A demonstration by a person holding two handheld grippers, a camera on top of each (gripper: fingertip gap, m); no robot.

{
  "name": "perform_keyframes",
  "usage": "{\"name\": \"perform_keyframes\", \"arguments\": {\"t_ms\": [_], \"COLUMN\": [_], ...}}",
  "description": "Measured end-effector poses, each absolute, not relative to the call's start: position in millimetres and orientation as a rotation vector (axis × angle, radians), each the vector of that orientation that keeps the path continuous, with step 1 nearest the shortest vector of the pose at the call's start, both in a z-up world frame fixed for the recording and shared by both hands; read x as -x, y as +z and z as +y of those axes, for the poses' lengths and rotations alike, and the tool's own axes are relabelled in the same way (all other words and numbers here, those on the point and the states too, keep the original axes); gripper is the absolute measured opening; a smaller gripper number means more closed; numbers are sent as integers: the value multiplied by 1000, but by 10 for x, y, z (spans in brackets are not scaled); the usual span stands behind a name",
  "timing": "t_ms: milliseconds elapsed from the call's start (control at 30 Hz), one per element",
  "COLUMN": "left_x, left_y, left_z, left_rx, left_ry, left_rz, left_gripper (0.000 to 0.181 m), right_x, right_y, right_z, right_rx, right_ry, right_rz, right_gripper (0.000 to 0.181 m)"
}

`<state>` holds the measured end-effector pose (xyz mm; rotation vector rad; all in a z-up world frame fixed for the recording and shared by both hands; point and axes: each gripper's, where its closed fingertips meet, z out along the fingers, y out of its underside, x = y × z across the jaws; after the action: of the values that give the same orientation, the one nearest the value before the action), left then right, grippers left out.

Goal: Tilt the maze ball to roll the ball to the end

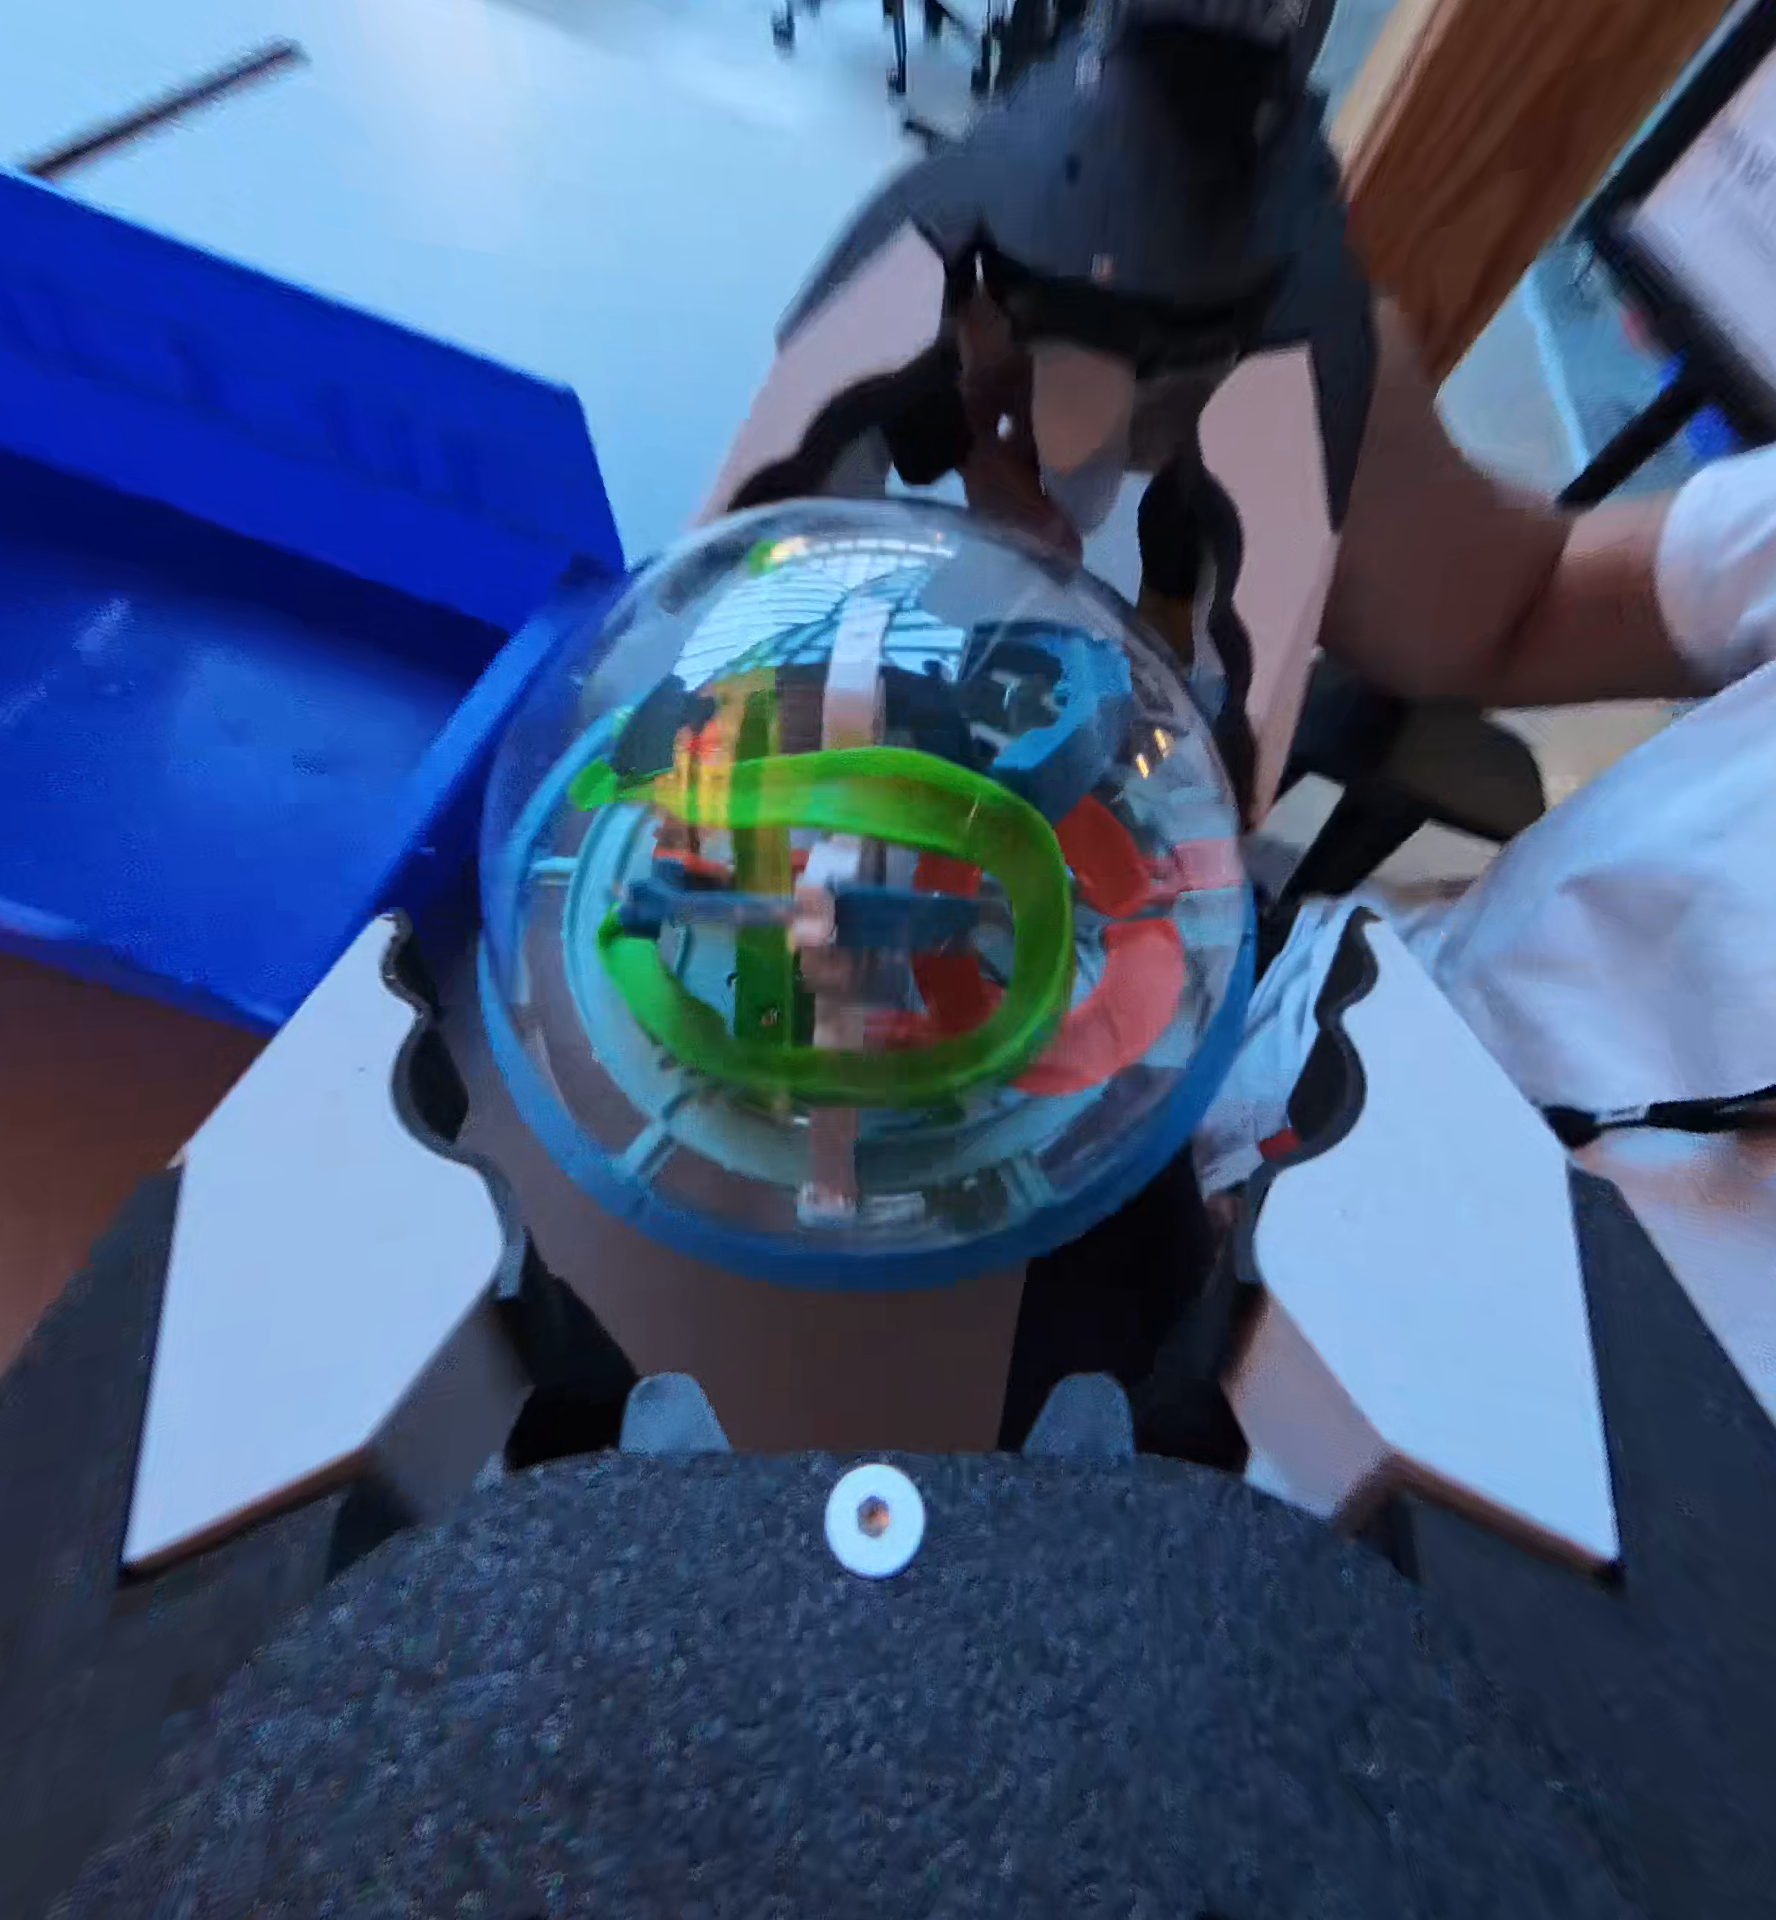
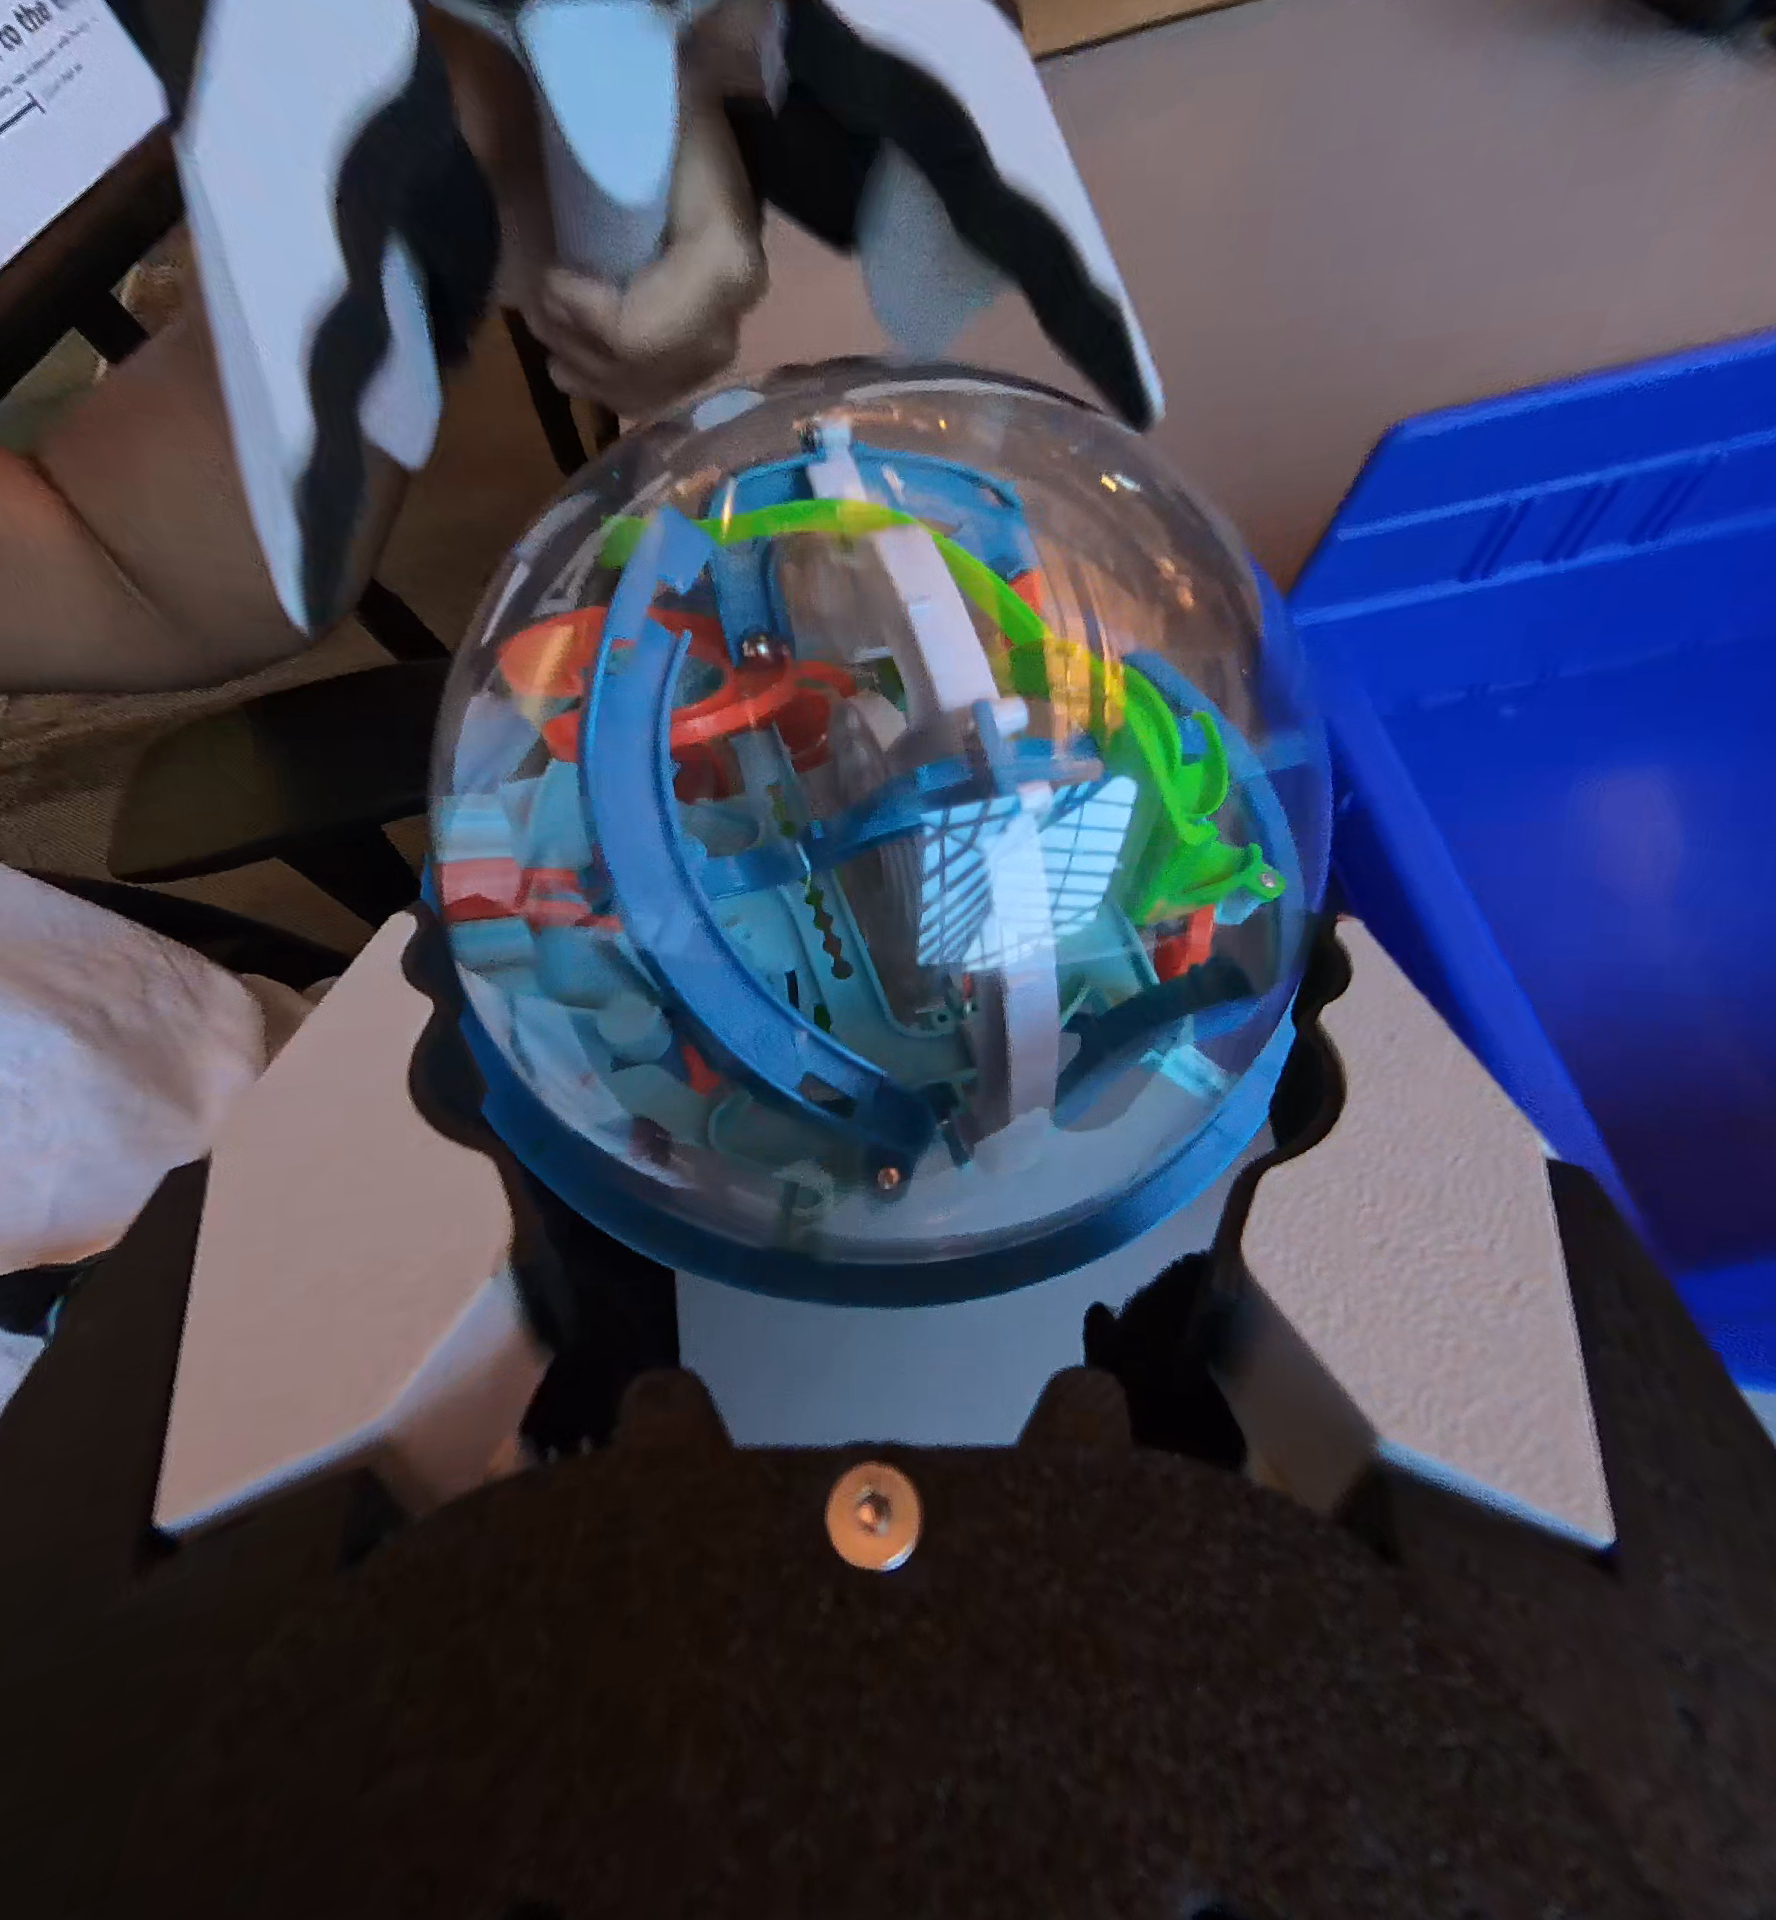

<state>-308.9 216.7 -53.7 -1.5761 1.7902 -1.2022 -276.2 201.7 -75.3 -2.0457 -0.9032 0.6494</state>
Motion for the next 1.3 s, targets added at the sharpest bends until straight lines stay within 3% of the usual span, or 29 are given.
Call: {"name": "perform_keyframes", "arguments": {"t_ms": [200, 333, 633, 700, 1300], "left_x": [3063, 3131, 3225, 3186, 2957], "left_y": [-747, -764, -1141, -1137, -1174], "left_z": [2149, 2170, 2047, 2008, 1886], "left_rx": [1597, 1578, 1663, 1663, 1785], "left_ry": [-1171, -1254, -1385, -1408, -1627], "left_rz": [1782, 1681, 1596, 1589, 1529], "left_gripper": [158, 159, 155, 154, 154], "right_x": [2614, 2322, 2685, 2696, 2468], "right_y": [-534, -588, -1177, -1179, -968], "right_z": [2033, 1885, 1788, 1855, 1816], "right_rx": [1850, 1643, 1769, 1768, 1884], "right_ry": [667, 594, 529, 470, 671], "right_rz": [-755, -638, -742, -744, -602], "right_gripper": [153, 136, 144, 153, 154]}}
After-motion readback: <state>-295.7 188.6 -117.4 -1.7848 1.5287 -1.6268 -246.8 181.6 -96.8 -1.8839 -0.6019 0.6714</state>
